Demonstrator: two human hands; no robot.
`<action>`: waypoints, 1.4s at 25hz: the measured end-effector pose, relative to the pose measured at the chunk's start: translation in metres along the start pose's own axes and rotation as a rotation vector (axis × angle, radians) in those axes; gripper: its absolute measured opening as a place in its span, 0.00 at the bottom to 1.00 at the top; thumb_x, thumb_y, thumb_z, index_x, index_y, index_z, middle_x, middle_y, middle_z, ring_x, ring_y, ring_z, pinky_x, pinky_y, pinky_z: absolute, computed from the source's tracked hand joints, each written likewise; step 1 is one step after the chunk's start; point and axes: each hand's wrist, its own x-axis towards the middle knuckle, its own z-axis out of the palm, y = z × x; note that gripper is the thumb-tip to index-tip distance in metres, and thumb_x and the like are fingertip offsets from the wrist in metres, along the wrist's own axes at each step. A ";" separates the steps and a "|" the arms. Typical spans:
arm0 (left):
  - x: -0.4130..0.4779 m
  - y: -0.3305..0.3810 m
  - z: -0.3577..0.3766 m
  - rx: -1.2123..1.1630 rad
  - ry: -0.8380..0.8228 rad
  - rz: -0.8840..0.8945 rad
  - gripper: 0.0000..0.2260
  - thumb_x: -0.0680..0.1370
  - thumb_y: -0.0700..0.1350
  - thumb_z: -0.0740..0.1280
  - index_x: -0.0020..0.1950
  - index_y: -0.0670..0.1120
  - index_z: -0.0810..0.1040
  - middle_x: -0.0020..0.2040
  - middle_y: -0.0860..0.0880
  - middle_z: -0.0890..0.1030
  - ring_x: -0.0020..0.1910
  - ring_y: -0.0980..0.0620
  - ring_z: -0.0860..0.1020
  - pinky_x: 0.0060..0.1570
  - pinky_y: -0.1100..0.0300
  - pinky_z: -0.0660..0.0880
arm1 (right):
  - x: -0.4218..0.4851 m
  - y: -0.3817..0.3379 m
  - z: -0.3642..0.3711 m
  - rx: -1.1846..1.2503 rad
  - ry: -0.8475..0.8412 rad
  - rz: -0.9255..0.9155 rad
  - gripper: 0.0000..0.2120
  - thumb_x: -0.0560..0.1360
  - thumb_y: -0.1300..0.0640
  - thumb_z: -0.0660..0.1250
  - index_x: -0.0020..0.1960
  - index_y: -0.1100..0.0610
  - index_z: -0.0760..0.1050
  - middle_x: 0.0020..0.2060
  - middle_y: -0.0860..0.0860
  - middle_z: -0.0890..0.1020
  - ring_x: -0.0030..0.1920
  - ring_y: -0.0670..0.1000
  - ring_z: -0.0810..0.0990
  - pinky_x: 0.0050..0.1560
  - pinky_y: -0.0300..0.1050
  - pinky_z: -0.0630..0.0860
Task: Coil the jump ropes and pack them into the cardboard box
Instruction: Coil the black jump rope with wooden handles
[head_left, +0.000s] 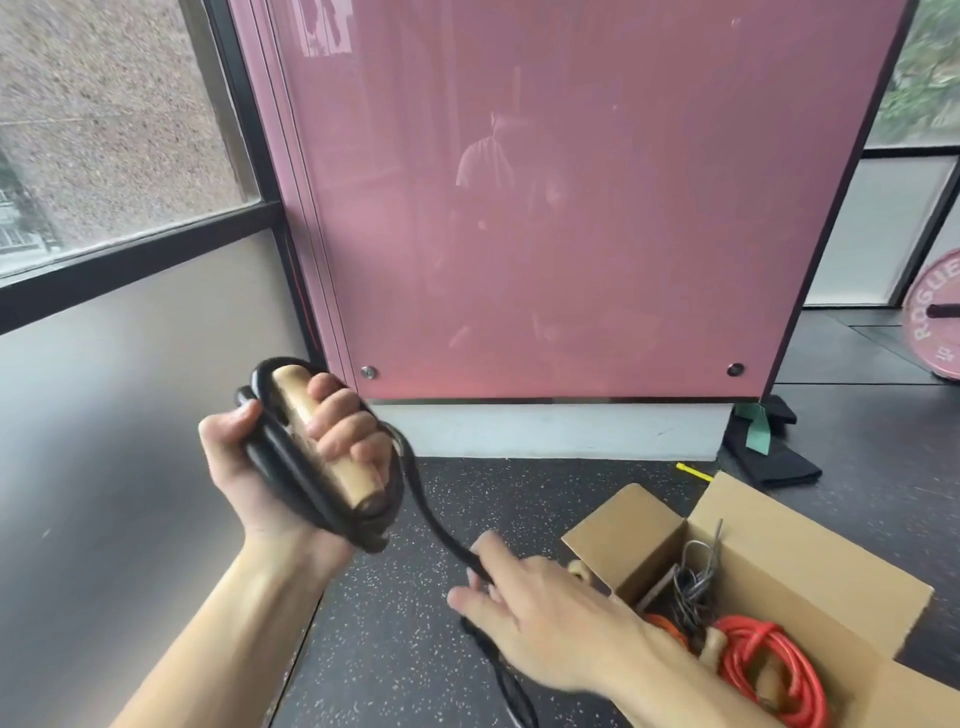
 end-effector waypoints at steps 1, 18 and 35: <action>0.002 0.000 -0.001 0.112 0.182 0.089 0.17 0.62 0.53 0.70 0.44 0.48 0.69 0.33 0.56 0.64 0.28 0.57 0.67 0.34 0.64 0.68 | -0.001 -0.007 0.008 0.038 -0.032 -0.003 0.15 0.83 0.37 0.52 0.53 0.48 0.64 0.32 0.46 0.74 0.33 0.48 0.74 0.54 0.58 0.74; -0.035 -0.030 0.024 1.066 -0.081 -1.191 0.32 0.65 0.73 0.71 0.54 0.49 0.73 0.32 0.59 0.83 0.30 0.64 0.80 0.35 0.70 0.76 | -0.004 0.041 -0.051 -0.226 0.706 0.045 0.09 0.62 0.53 0.74 0.32 0.50 0.73 0.19 0.43 0.69 0.23 0.41 0.67 0.27 0.36 0.64; -0.036 -0.030 -0.016 0.345 -0.150 -1.079 0.16 0.69 0.51 0.68 0.50 0.45 0.69 0.28 0.51 0.63 0.23 0.52 0.67 0.27 0.60 0.71 | -0.008 0.080 -0.058 -0.094 0.577 0.271 0.12 0.66 0.61 0.75 0.33 0.48 0.75 0.22 0.43 0.76 0.25 0.43 0.73 0.35 0.40 0.76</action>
